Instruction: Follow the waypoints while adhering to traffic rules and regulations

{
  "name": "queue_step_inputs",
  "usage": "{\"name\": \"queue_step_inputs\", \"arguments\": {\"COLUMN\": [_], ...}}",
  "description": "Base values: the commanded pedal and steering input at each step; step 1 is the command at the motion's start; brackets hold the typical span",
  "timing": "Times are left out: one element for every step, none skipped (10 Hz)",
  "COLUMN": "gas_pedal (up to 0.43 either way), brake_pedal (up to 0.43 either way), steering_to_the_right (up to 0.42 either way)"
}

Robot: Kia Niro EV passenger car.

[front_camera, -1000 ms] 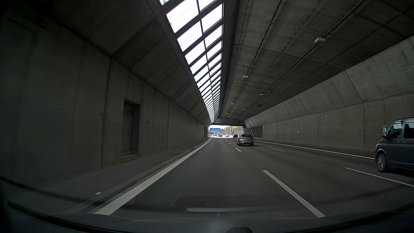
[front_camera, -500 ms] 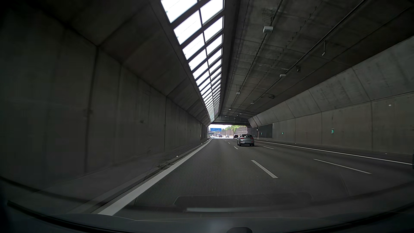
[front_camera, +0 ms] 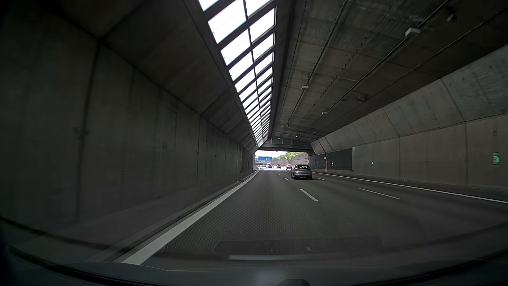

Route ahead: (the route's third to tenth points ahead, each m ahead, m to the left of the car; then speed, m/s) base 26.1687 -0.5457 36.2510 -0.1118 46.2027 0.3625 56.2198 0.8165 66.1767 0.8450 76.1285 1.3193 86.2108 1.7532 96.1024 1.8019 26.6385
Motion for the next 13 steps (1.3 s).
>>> {"name": "queue_step_inputs", "arguments": {"gas_pedal": [0.000, 0.000, 0.000, 0.000, 0.000, 0.000, 0.000, 0.000, 0.000, 0.000, 0.000, 0.000, 0.000], "brake_pedal": [0.000, 0.000, 0.000, 0.000, 0.000, 0.000, 0.000, 0.000, 0.000, 0.000, 0.000, 0.000, 0.000], "steering_to_the_right": [0.000, 0.000, 0.000, 0.000, 0.000, 0.000, 0.000, 0.000, 0.000, 0.000, 0.000, 0.000, 0.000]}}
